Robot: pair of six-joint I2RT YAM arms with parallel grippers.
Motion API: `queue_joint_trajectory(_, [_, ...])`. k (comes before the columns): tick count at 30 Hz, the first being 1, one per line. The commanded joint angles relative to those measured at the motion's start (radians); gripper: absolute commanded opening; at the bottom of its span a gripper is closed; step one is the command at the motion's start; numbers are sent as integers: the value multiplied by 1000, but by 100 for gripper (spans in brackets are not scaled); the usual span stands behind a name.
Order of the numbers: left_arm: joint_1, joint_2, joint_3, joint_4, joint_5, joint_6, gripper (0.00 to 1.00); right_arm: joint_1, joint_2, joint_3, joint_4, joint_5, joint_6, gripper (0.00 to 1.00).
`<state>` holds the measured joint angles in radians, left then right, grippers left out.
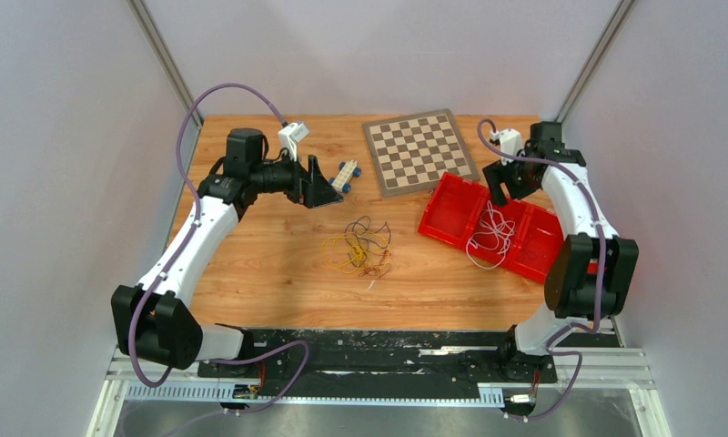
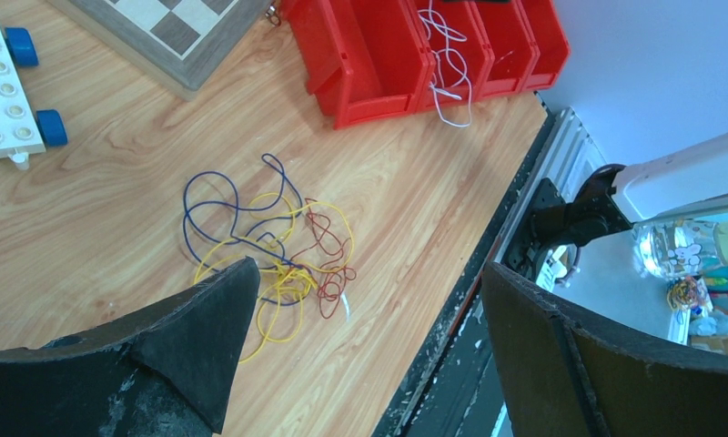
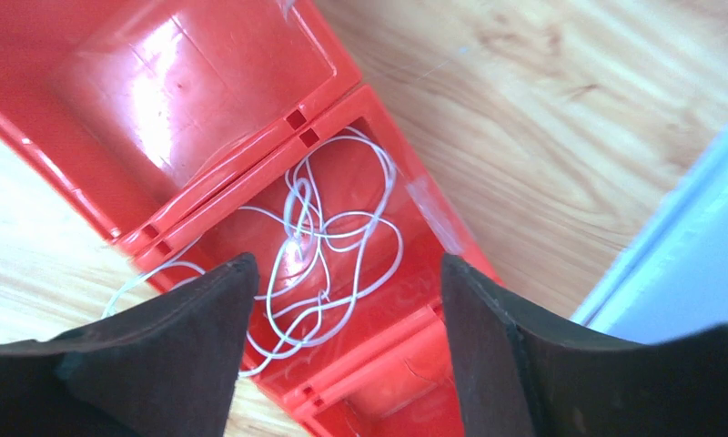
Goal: Untangle the cables
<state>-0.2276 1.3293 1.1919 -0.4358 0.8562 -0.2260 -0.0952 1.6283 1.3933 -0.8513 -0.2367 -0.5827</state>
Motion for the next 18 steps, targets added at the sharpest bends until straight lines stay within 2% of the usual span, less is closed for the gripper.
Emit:
queue_joint_trajectory(1, [4,-41,-13,42,21,-1,100,-2,-113,48,-172,-53,-60,76])
queue_joint_trajectory(3, [4,-41,-15,47,21,-3,100,16,-147,22,-269,-138,-92,71])
queue_joint_trajectory(6, [4,-43,-21,58,21,-13,100,84,-209,-114,-329,-179,-109,65])
queue_joint_trajectory(8, [4,-45,-25,62,23,-19,100,152,-253,-209,-302,-172,-112,64])
queue_joint_trajectory(11, [4,-47,-24,58,27,-20,100,188,-291,-308,-242,-146,-103,63])
queue_joint_trajectory(18, [4,-51,-17,35,24,-9,100,232,-293,-434,-57,-44,-102,66])
